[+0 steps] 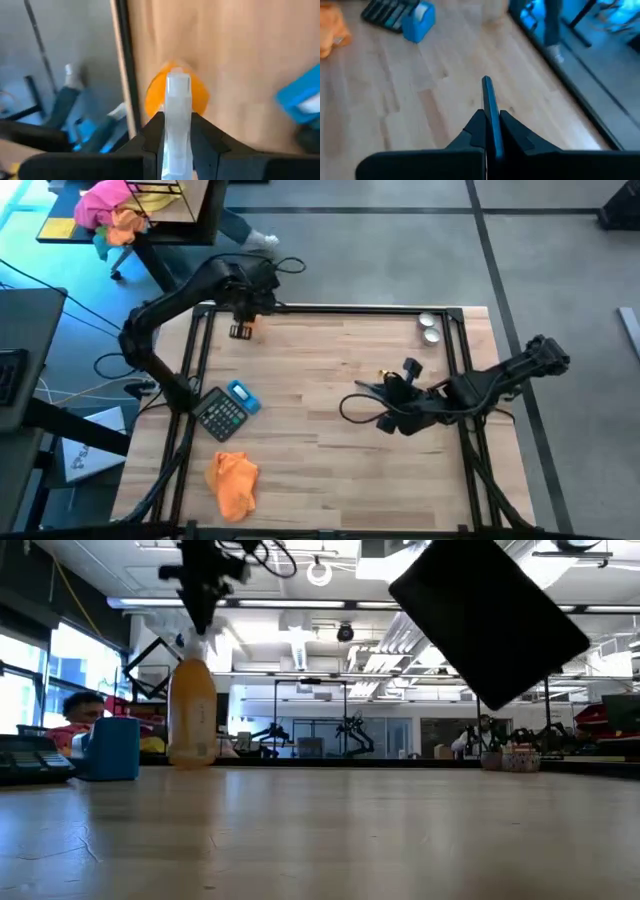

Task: Apply microfiber cloth
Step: Spray the blue phone using the orange spray bottle

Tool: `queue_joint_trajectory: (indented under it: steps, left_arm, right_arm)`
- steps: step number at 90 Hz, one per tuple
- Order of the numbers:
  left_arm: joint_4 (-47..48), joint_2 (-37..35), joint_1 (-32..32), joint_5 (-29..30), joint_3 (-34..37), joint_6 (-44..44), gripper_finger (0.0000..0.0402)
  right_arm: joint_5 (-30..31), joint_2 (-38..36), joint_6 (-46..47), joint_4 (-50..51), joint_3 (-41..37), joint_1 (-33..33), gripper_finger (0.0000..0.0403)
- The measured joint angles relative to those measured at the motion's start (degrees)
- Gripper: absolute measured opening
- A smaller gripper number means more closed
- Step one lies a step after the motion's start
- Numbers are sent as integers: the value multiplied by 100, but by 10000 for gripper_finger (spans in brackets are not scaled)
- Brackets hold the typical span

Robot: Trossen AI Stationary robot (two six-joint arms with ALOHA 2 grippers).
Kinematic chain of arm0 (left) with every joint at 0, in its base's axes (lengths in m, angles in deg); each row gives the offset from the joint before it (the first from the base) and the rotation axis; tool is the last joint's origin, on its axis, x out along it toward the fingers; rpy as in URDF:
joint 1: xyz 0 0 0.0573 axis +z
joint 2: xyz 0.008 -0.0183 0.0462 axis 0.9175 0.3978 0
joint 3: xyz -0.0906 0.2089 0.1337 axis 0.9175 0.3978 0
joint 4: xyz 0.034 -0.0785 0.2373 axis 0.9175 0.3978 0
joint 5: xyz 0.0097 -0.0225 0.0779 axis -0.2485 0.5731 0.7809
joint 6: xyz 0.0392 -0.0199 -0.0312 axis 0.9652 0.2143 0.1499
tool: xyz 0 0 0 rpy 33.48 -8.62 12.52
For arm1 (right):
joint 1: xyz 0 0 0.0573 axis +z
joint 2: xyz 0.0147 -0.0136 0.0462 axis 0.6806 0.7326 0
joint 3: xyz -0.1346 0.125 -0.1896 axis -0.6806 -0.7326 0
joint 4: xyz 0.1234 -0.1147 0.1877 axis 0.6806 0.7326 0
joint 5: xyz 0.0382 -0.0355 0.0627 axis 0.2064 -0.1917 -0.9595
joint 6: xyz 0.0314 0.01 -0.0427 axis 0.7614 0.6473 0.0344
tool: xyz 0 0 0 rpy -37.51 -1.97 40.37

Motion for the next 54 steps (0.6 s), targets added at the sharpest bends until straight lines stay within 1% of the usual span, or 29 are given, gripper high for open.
queue_joint_trajectory:
  steps: [7, 15, 19, 31, 44, 50, 54]
  left_arm:
    - [12, -145, -191, -275, 0, -711, 49]
    - [20, -296, -457, -479, -13, -1956, 46]
    - [53, -350, -594, -648, -53, -2445, 44]
    - [0, -413, -1222, -1252, -68, -3621, 37]
    - [-204, -356, -2059, -1830, -68, -4758, 34]
    - [-406, -296, -2413, -2111, -68, -5298, 33]
    - [-602, -259, -2648, -2265, -68, -5545, 33]
  right_arm:
    - [-2, 35, -54, -79, 0, -86, 0]
    - [10, 129, -82, -251, 0, -151, 0]
    - [72, 191, -191, -410, 0, -205, 0]
    - [562, 432, -597, -1222, 0, -298, 0]
    - [1075, 772, -1379, -2172, 0, -342, 0]
    - [1197, 911, -1505, -2541, 0, -391, 0]
    - [1297, 1007, -1421, -2720, 0, -415, 0]
